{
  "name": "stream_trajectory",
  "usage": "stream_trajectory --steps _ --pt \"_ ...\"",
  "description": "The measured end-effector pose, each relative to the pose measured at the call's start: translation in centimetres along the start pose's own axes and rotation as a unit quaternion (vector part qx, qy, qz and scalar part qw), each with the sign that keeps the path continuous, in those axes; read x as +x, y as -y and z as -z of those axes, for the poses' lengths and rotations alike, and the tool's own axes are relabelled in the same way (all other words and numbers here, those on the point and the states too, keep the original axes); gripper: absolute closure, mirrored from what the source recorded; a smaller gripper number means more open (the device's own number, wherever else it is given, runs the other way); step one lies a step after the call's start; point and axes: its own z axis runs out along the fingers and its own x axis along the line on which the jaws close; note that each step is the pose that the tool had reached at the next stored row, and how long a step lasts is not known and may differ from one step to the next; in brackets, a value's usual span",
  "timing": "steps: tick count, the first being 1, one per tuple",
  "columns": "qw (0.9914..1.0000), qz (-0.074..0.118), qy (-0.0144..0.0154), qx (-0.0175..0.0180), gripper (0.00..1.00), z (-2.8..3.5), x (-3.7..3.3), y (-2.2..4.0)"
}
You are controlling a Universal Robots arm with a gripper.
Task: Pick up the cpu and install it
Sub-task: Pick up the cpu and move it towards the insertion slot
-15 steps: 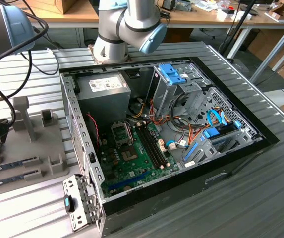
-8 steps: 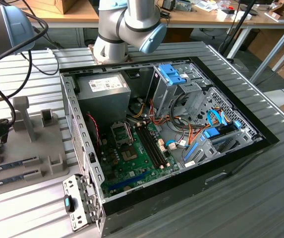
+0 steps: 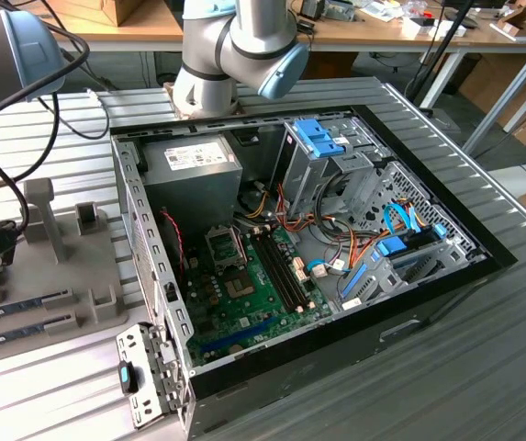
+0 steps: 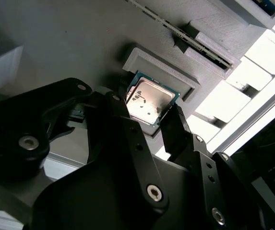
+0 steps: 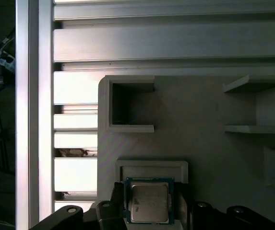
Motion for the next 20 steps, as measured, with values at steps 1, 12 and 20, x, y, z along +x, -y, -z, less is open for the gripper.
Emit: stream_trajectory --steps 1,12,20 --pt "1.00000 0.000 0.0000 0.0000 0.45 0.04 0.00 0.00" --pt "1.00000 0.000 0.0002 0.0000 0.45 0.22 0.01 0.00" --pt "1.00000 0.000 0.0002 0.0000 0.53 0.23 0.01 0.00"
